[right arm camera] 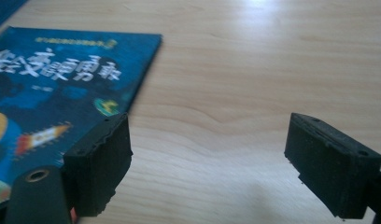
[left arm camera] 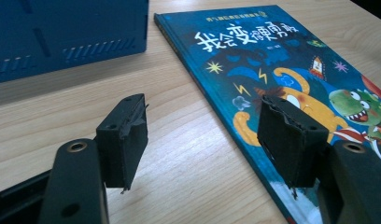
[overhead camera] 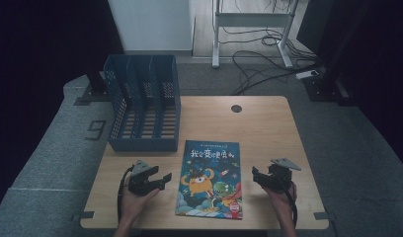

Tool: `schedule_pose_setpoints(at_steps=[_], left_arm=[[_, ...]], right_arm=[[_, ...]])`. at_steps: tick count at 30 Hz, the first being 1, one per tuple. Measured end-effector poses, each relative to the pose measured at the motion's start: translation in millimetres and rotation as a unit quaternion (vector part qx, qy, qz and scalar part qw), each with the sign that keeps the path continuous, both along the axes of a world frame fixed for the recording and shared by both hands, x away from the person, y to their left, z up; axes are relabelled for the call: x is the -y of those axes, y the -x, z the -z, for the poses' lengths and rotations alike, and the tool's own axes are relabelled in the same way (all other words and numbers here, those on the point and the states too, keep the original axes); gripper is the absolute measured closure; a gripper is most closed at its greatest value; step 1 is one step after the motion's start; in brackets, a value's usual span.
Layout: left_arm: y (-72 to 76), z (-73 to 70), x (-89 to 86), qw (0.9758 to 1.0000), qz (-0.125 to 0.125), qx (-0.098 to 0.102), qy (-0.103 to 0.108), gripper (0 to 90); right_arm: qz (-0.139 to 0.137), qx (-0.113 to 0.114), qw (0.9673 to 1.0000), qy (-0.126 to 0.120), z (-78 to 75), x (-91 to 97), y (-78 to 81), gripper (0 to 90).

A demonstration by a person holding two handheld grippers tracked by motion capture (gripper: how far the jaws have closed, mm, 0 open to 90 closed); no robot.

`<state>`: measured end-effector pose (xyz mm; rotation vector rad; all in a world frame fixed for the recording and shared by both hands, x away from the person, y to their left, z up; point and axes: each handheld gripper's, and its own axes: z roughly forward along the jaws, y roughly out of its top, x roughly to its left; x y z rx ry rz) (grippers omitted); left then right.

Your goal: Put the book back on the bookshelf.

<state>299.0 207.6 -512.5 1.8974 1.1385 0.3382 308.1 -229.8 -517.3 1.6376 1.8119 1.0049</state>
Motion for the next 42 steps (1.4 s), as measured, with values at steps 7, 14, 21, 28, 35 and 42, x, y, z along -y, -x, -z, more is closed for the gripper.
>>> schedule_pose_setpoints(at_steps=[7,14,21,28,35,42], left_arm=[[1.7,0.0,2.9,1.0000,0.005,0.001,-0.004,33.3],[4.6,-3.4,4.7,0.9999,0.009,0.007,-0.002,33.1],[7.0,-5.4,10.8,0.9998,0.018,0.010,-0.005,32.7],[8.9,-5.7,13.5,0.9997,0.016,0.015,-0.009,32.3],[8.1,-3.4,16.6,0.9997,0.020,0.011,-0.013,32.2],[6.8,0.0,22.1,0.9995,0.024,0.007,-0.020,32.1]], right_arm=[[-0.023,0.011,0.9997,-0.004,-6.8,-12.3,2.1,14.5],[-0.028,0.017,0.9994,-0.004,-9.1,-17.3,8.2,14.9],[-0.046,0.011,0.9989,0.000,-5.5,-29.7,7.6,15.2],[-0.056,0.006,0.9984,-0.007,-2.7,-37.1,7.6,15.7],[-0.069,0.009,0.9976,-0.001,-1.6,-46.7,8.1,15.6],[-0.074,0.009,0.9972,-0.010,1.0,-54.4,8.1,15.3]])
